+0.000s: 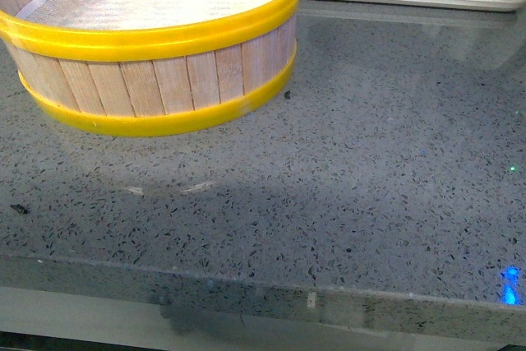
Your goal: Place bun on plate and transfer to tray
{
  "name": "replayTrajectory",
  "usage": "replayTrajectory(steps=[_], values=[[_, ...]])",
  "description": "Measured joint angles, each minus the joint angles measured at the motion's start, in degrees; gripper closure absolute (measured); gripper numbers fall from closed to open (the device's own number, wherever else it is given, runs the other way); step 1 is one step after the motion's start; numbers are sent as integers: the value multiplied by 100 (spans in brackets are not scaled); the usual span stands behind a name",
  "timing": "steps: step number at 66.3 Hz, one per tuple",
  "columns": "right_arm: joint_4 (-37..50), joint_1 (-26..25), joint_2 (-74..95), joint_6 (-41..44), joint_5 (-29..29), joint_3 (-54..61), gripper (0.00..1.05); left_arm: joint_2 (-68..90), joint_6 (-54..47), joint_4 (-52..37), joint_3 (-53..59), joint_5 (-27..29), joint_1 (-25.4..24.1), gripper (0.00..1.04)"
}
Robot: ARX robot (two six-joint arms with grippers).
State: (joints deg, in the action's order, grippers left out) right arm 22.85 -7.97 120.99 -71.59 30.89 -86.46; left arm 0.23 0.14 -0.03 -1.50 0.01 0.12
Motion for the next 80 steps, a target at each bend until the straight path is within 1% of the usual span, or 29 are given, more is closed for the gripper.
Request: replayTrajectory(steps=[27,43,53,68,69,72,75,80], values=[[31,-188,55,-107,-55,33,102,0,-2,0,0,0,0,7],[-9,-190,96,-153,-77,92,102,0,0,0,0,0,0,7],[-214,-190,144,-160,-138,92,102,0,0,0,0,0,0,7],[-304,-192,146,-103,-146,81,102,0,0,0,0,0,0,7],[-315,-192,146,-98,-146,74,101,0,-2,0,0,0,0,7],[-330,-192,146,-114,-125,68,95,0,0,0,0,0,0,7],[-348,-197,146,-127,-87,52,86,0,-2,0,0,0,0,7],[-387,-197,146,-131,-87,28,75,0,-2,0,0,0,0,7]])
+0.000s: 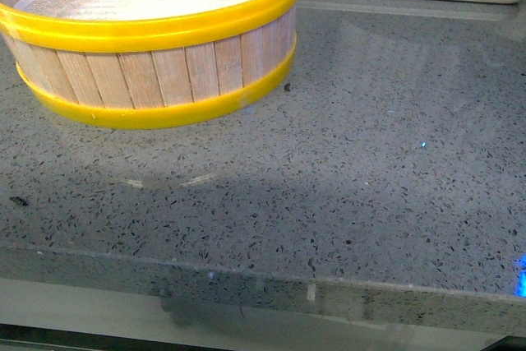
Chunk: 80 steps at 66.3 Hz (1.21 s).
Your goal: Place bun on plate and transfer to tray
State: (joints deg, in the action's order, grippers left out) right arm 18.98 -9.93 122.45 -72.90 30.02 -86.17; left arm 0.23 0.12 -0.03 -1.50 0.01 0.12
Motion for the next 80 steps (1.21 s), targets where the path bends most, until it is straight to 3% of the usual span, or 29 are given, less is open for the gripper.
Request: replayTrajectory(steps=[14,28,38,48,58,65,73,75,77,80], values=[[48,-24,-85,-22,2,105,42,0,2,0,0,0,0,7],[376,-120,-831,7,-94,1073,7,0,2,0,0,0,0,7],[450,-306,-1652,433,-378,1971,9,0,2,0,0,0,0,7],[361,-592,-2699,1449,-1141,2876,9,0,0,0,0,0,0,7],[608,-920,-4140,3593,-2455,3805,9,0,2,0,0,0,0,7],[1145,-1075,-5053,5294,-2837,4518,9,0,2,0,0,0,0,7],[1478,-1187,-5807,6579,-2837,5263,9,0,2,0,0,0,0,7],[1410,-1246,-5893,6736,-2553,5307,11,0,2,0,0,0,0,7],[1235,-1296,-6037,6942,-1709,5403,19,-2,2,0,0,0,0,7],[1237,-1252,-6181,7036,-1233,5606,26,-2,2,0,0,2,0,7]])
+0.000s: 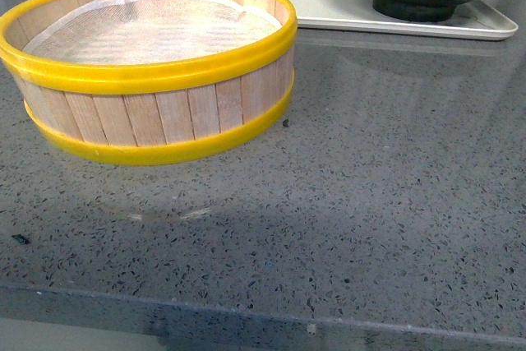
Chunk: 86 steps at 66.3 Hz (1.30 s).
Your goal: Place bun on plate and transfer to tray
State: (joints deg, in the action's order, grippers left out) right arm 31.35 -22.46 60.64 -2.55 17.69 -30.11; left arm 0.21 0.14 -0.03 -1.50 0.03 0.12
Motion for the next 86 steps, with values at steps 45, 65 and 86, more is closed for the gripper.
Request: replayTrajectory(steps=[45,65,86], values=[[-66,1502,-2227,238,-1069,2291,103,-2,-2,0,0,-2,0,7],[-553,2208,-3071,240,-1729,2634,103,-2,-2,0,0,-2,0,7],[-883,2225,-3805,240,-1762,2983,103,-2,0,0,0,-2,0,7]])
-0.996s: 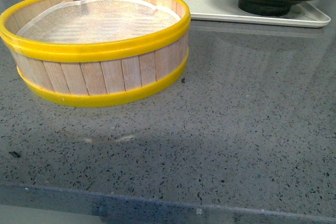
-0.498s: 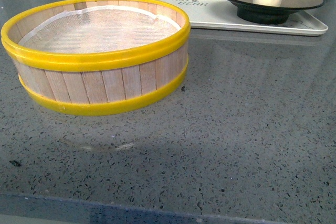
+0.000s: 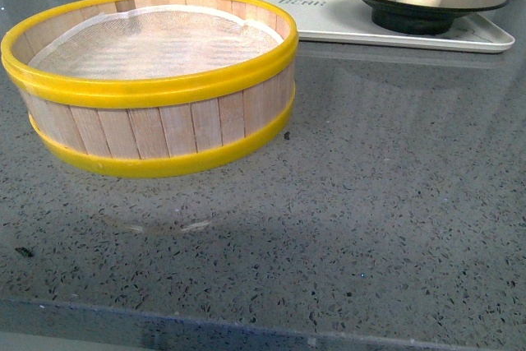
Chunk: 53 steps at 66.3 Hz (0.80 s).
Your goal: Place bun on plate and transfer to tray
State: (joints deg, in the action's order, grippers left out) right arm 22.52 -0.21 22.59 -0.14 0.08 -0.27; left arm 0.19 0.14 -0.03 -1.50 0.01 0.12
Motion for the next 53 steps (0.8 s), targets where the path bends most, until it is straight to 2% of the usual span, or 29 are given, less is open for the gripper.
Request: replayTrajectory(steps=[44,50,53], values=[[-1266,0,-1285,0,-2,0,103,0,-2,0,0,2,0,7],[-2142,2,-1952,2,0,-4,103,0,0,0,0,2,0,7],[-2216,2,-2138,2,-2,-4,103,0,0,0,0,2,0,7]])
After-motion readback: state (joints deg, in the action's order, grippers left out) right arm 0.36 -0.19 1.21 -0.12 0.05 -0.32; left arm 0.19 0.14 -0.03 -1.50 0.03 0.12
